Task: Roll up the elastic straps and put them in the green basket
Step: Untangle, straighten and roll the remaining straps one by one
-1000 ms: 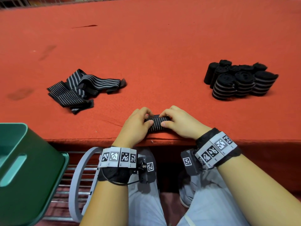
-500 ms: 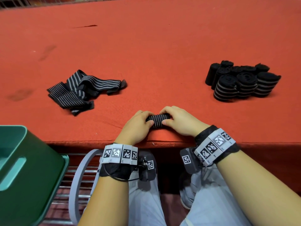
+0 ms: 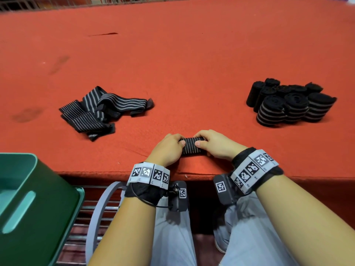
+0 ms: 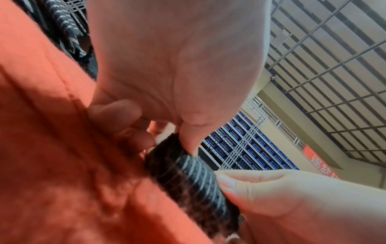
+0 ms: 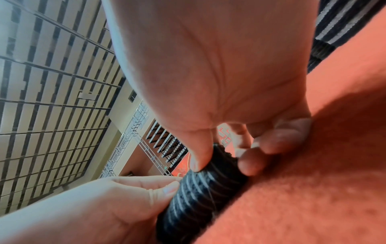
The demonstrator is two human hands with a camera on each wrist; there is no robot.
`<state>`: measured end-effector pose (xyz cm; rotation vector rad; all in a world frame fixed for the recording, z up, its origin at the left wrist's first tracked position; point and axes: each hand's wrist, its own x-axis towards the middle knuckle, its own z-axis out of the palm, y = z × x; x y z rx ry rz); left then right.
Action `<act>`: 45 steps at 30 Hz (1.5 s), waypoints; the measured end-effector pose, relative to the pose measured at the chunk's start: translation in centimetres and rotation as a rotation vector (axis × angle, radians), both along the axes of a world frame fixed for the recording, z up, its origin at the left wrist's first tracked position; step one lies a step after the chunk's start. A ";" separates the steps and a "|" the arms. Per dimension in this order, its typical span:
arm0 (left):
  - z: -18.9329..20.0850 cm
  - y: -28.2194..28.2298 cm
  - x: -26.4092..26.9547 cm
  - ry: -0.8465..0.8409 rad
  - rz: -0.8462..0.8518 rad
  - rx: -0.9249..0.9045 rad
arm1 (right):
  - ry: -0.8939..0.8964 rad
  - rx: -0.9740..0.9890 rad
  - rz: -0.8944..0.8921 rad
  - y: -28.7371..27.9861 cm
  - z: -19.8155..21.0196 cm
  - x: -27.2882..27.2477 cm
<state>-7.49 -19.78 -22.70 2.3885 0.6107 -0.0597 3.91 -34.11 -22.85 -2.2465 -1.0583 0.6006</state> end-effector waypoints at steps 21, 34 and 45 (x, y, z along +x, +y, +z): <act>4.5 -2.9 -2.6 -0.004 -0.050 0.040 | 0.044 0.228 -0.063 -3.9 1.8 -2.5; 11.9 -7.2 3.5 -0.251 -0.118 0.092 | 0.067 0.359 -0.096 -7.5 12.6 3.7; 13.8 -10.9 16.9 -0.372 -0.141 0.075 | -0.053 0.398 -0.210 -10.9 16.0 16.3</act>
